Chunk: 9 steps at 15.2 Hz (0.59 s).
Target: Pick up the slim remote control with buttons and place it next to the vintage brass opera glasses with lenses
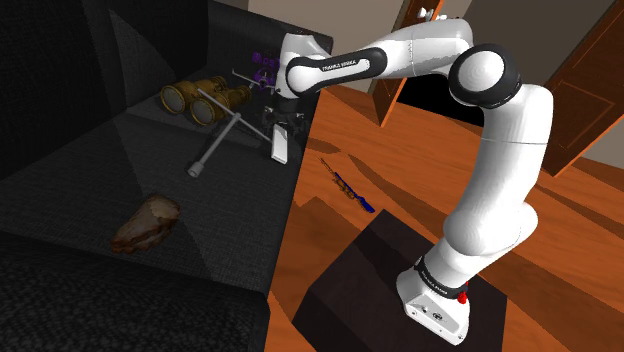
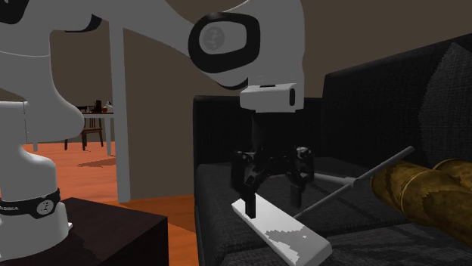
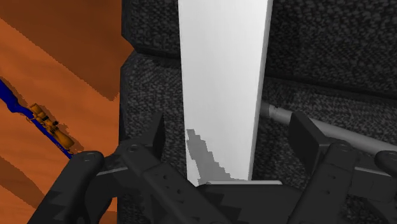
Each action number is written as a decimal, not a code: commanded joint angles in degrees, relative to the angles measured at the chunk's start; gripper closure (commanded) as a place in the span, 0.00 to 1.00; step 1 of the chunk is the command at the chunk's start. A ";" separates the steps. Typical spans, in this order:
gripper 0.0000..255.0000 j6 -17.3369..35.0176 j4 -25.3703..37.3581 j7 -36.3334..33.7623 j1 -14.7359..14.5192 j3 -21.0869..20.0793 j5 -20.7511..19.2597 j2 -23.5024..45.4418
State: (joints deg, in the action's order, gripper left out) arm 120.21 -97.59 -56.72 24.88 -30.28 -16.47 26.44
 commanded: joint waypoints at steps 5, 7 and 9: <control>0.00 -3.06 1.65 0.68 0.27 -0.60 1.09 -1.62; 0.00 -5.91 3.45 1.23 0.42 -1.04 1.93 -2.85; 0.00 -5.90 3.44 1.23 0.41 -1.04 1.94 -2.86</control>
State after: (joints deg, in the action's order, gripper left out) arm 114.75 -94.36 -55.57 25.26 -31.26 -14.68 23.80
